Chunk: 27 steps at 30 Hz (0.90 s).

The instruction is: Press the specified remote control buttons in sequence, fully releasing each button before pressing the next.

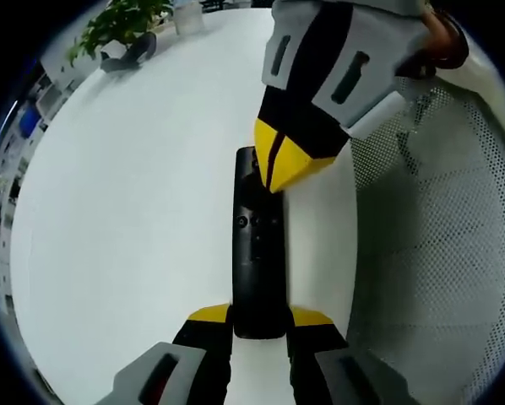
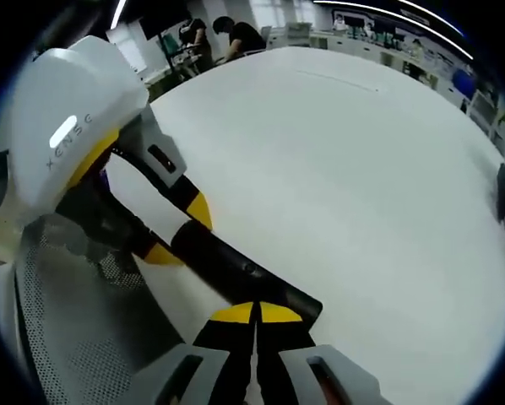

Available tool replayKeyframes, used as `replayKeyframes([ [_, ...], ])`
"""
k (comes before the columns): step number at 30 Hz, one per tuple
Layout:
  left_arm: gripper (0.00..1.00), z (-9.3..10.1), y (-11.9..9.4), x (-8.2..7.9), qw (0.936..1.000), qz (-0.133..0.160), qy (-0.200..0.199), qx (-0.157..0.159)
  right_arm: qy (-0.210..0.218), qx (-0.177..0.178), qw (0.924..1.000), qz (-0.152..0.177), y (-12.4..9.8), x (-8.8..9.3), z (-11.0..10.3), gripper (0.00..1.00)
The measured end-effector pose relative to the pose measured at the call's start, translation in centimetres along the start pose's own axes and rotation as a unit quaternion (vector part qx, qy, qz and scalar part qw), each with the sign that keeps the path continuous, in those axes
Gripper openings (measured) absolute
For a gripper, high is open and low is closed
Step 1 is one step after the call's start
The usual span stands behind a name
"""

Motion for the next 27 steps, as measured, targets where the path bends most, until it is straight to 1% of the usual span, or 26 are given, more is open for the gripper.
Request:
replayKeyframes([
  [2,0.22,-0.04,0.01,0.02,1.0000,0.002,-0.001,0.001,-0.002,-0.002,1.0000,0.003,0.07,-0.22,-0.30,0.00],
  [3,0.22,-0.06,-0.02,0.06,1.0000,0.004,-0.003,0.003,-0.003,0.002,1.0000,-0.002,0.26,-0.24,-0.35,0.00],
  [4,0.22,-0.06,-0.02,0.08,1.0000,0.005,-0.004,0.003,-0.005,0.016,0.9998,-0.014,0.49,-0.05,-0.22,0.00],
  [5,0.22,-0.07,0.01,0.12,1.0000,0.006,-0.004,0.004,-0.003,0.013,0.9999,-0.009,0.34,-0.15,-0.26,0.00],
  [7,0.22,-0.05,0.02,0.13,1.0000,0.008,-0.005,0.003,0.001,0.011,0.9999,-0.010,0.37,-0.13,-0.18,0.00],
  [11,0.22,-0.04,0.02,0.10,1.0000,0.007,-0.004,0.002,0.011,0.002,0.9999,-0.002,0.50,0.21,0.05,0.00],
  [18,0.23,0.00,0.04,0.07,1.0000,0.004,0.001,-0.001,0.017,0.001,0.9998,0.011,0.51,0.38,-0.11,0.00],
  [20,0.23,0.04,0.04,0.12,1.0000,0.007,0.002,-0.001,0.014,-0.002,0.9998,0.012,0.47,0.35,-0.07,0.00],
  [22,0.23,0.02,0.02,0.27,0.9999,0.012,0.002,0.000,0.031,-0.008,0.9994,0.011,0.34,0.30,0.00,0.00],
  [24,0.23,0.01,0.02,0.47,0.9998,0.019,0.003,0.001,0.027,-0.009,0.9995,0.012,0.34,0.35,-0.08,0.00],
  [27,0.23,0.10,0.07,0.53,0.9997,0.025,0.007,-0.002,0.021,-0.001,0.9996,0.021,-0.04,0.20,-0.01,0.00],
])
Point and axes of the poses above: the point that each gripper's makers call its tool centre point, and the gripper's own axes: y roughly forward along the fingers, z roughly to its right, x roughly out of its underside, the point moved 8 cm from there along -y, roughly backward along the fingers, and after that the axes turned 12 degrees about -z, right-handed, at the moved point
